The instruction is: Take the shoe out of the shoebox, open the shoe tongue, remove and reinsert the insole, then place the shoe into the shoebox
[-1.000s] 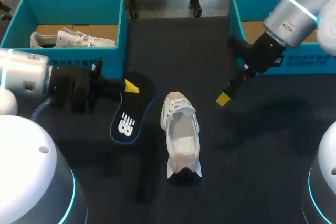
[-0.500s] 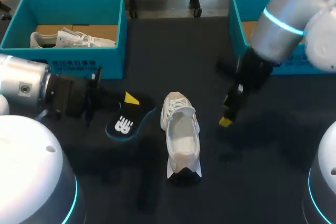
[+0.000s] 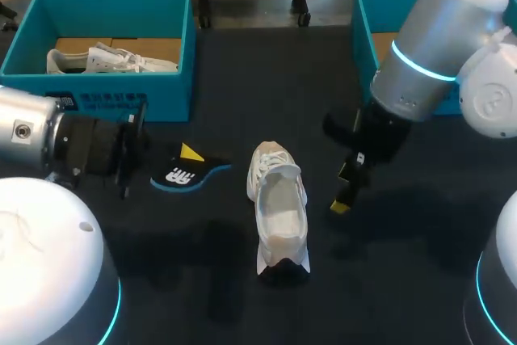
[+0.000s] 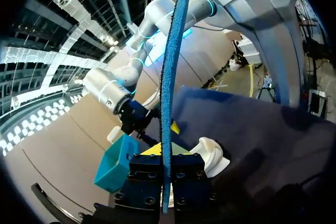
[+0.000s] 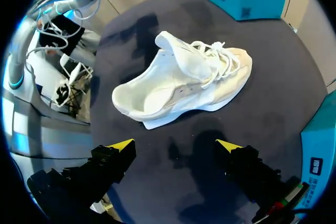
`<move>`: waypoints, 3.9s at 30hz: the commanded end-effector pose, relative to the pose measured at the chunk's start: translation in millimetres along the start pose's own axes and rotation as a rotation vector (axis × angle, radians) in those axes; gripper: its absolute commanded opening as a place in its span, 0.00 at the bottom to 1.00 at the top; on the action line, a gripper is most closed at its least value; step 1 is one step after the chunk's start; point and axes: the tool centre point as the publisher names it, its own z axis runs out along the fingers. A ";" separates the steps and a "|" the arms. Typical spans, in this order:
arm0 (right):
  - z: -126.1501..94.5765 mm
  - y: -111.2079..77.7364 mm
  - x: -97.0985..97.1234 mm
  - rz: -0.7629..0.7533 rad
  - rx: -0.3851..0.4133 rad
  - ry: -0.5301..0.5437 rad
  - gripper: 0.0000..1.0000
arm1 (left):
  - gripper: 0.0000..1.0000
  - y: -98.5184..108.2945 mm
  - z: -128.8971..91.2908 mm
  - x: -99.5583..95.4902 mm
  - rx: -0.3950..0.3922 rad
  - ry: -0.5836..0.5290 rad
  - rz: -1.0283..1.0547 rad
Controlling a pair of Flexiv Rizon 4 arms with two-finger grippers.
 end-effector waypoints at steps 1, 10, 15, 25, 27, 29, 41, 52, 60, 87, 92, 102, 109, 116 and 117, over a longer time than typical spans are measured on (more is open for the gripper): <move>2.7 15.0 7.0 -0.161 0.118 -0.118 1.00 | 0.00 -6.9 5.3 2.3 0.040 0.011 -0.106; 42.9 16.5 13.3 -0.234 0.115 -0.132 1.00 | 0.00 -34.8 15.9 16.7 0.106 0.019 -0.220; 45.4 16.5 14.9 -0.224 0.105 -0.135 1.00 | 0.00 -39.7 16.9 17.2 0.104 0.033 -0.216; 50.0 10.6 10.9 -0.214 0.080 -0.130 1.00 | 0.00 -42.5 24.4 23.7 0.112 0.037 -0.218; 52.9 4.9 9.1 -0.211 0.052 -0.137 1.00 | 0.00 -43.5 27.8 27.4 0.131 0.045 -0.234; 53.9 -0.7 8.6 -0.213 0.015 -0.159 1.00 | 0.00 -44.5 31.0 31.9 0.135 0.046 -0.243; 47.2 -7.4 8.9 -0.252 -0.021 -0.220 1.00 | 0.00 -43.5 48.0 52.0 0.173 0.021 -0.282; 47.6 -6.5 8.3 -0.257 -0.019 -0.215 1.00 | 0.00 -45.2 54.4 56.3 0.162 0.031 -0.251; 47.6 -6.5 8.3 -0.257 -0.019 -0.215 1.00 | 0.00 -36.8 75.1 61.9 0.185 0.015 -0.275; 47.6 -6.5 8.3 -0.257 -0.019 -0.215 1.00 | 0.00 -22.6 122.6 77.8 0.167 -0.052 -0.208; 47.6 -6.5 8.3 -0.257 -0.019 -0.215 1.00 | 0.00 -22.2 117.7 67.7 0.182 -0.024 -0.247; 47.6 -6.5 8.3 -0.257 -0.019 -0.215 1.00 | 0.00 -22.2 117.7 67.7 0.182 -0.024 -0.247; 47.6 -6.5 8.3 -0.257 -0.019 -0.215 1.00 | 0.00 -10.2 133.1 66.9 0.186 -0.042 -0.258; 47.6 -6.5 8.3 -0.257 -0.019 -0.215 1.00 | 0.00 -4.8 139.7 67.8 0.182 -0.054 -0.245; 47.6 -6.5 8.3 -0.257 -0.019 -0.215 1.00 | 0.00 -3.8 140.8 67.9 0.179 -0.053 -0.247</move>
